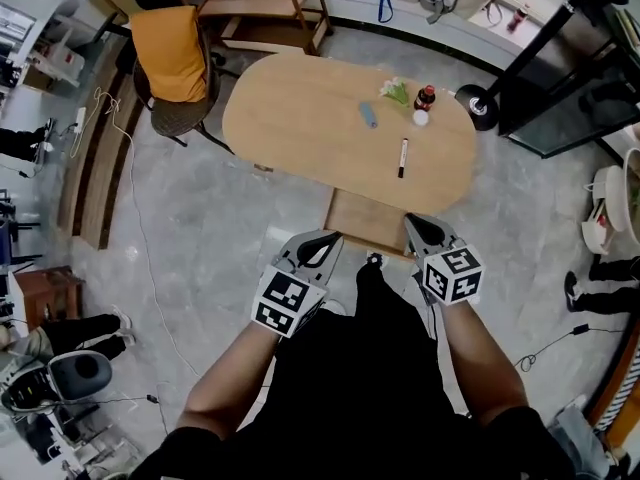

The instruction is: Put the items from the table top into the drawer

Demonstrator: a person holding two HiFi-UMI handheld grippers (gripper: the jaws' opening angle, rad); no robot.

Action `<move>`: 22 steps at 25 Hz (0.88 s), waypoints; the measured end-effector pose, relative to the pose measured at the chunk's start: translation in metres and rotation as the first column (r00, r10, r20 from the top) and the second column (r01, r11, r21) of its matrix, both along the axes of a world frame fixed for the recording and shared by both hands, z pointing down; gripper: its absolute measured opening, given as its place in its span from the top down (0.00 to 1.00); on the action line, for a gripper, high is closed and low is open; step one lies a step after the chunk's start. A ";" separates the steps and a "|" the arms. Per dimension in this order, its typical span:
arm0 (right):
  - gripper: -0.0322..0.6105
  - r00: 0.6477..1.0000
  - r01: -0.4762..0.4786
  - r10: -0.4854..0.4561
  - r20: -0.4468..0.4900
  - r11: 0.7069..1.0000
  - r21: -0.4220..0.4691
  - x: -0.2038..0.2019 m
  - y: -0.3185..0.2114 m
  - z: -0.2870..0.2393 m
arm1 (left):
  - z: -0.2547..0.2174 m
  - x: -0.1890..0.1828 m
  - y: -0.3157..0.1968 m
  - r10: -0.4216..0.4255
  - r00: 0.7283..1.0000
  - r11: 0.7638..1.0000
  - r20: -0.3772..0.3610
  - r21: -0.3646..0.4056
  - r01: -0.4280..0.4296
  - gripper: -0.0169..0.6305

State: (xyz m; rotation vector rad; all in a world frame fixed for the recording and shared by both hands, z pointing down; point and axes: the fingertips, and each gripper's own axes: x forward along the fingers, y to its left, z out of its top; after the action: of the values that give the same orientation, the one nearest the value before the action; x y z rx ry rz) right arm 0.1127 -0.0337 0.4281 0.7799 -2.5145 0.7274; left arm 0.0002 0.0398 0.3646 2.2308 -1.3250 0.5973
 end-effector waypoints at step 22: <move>0.88 0.935 -0.186 0.102 -0.339 0.957 -0.225 -0.003 -0.162 0.308 | 0.122 -0.039 -0.122 0.034 0.999 0.982 0.011 -0.188 -0.032 0.97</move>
State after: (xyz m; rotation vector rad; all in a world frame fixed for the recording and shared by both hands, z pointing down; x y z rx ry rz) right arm 0.1094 -0.1957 0.7365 0.9163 -2.0378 0.8710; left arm -0.0388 -0.0822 0.4870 2.1023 -1.1882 0.7204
